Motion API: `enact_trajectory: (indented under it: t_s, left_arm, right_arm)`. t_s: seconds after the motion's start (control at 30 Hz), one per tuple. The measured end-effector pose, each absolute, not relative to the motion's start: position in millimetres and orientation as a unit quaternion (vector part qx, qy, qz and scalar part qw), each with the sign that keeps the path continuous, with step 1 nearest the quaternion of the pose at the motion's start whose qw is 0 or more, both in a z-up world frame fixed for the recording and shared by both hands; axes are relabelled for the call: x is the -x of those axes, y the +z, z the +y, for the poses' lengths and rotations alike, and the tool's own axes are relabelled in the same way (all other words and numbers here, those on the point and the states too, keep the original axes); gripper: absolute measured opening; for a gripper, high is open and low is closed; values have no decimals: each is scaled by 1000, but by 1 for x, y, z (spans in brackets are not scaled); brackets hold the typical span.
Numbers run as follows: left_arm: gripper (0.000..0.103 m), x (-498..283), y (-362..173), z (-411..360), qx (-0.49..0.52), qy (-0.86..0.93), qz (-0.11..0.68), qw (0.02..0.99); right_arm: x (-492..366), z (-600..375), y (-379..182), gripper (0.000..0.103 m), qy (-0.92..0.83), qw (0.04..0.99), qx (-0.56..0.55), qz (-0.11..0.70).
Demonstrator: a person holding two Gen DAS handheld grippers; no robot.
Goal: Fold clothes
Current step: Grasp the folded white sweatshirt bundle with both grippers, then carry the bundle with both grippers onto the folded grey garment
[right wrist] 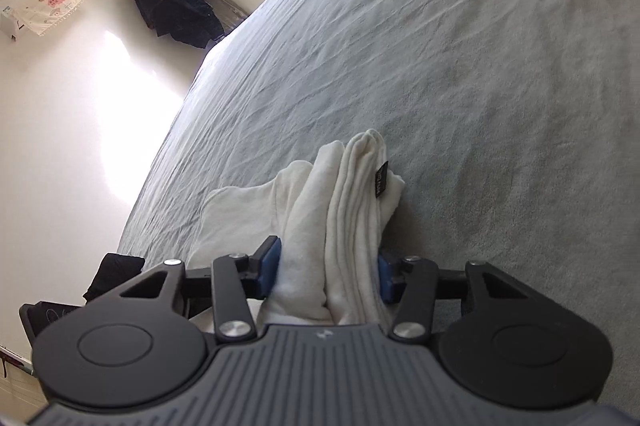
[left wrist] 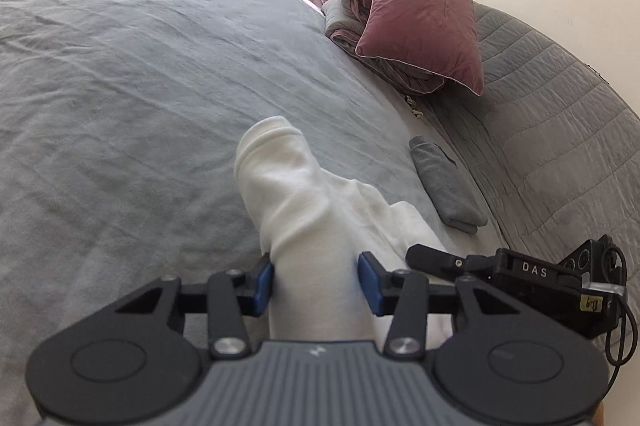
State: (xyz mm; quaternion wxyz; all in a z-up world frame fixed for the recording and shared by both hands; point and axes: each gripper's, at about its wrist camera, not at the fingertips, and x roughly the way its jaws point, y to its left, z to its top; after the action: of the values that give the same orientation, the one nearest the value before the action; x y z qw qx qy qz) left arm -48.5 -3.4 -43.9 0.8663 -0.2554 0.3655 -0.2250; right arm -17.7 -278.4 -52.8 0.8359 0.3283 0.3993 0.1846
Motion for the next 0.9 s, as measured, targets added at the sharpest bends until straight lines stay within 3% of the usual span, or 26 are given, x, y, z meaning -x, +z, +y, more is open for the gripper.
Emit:
enact_trajectory:
  t_s: [0.9]
  left_arm:
    - [45, -145, -19, -281, 194, -324, 328, 866]
  right_arm:
    - [-87, -515, -2, 51, 0, 902, -303, 308]
